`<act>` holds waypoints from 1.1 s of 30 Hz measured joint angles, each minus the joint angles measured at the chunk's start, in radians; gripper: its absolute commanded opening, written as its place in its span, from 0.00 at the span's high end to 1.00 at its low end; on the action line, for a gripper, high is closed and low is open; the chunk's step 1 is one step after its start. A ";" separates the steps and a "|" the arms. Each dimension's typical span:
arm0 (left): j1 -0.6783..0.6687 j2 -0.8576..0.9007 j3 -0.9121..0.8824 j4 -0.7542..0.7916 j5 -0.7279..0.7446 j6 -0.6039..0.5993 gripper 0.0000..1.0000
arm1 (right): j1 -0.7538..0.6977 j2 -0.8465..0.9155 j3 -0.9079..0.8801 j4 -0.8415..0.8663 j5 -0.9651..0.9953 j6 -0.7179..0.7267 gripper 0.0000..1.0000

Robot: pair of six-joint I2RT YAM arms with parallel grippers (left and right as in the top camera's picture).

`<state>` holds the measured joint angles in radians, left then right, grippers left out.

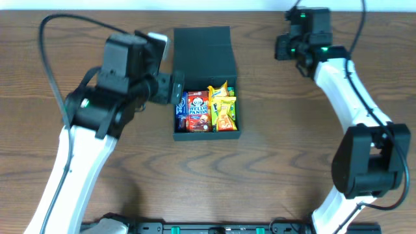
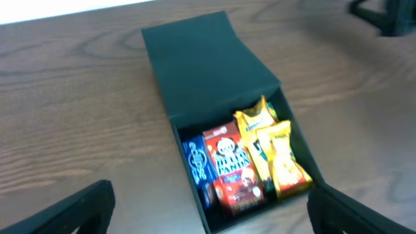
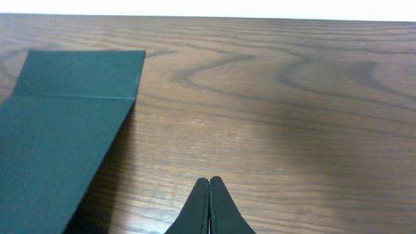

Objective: Pack container
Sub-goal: 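Raise both grippers to the box lid's top edge, then push the raised lid forward with both grippers to close it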

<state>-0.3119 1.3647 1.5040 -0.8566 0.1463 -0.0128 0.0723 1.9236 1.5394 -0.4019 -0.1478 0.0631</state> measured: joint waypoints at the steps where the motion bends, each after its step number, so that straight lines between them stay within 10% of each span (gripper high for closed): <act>1: 0.014 0.030 0.000 0.025 0.002 -0.010 0.06 | -0.021 0.000 0.000 0.001 -0.024 0.000 0.98; 13: 0.254 0.364 0.000 0.327 0.254 -0.045 0.41 | -0.047 0.000 0.000 -0.012 -0.202 0.000 0.98; 17: 0.296 0.476 0.000 0.421 0.360 -0.091 0.94 | -0.041 0.000 0.000 -0.016 -0.249 0.000 0.98; 33: 0.356 0.755 0.000 0.612 0.510 -0.356 0.94 | 0.037 0.198 0.000 0.093 -0.361 0.203 0.98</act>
<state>0.0437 2.1197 1.5040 -0.2443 0.6567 -0.3683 0.1097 2.1216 1.5391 -0.3084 -0.5091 0.2665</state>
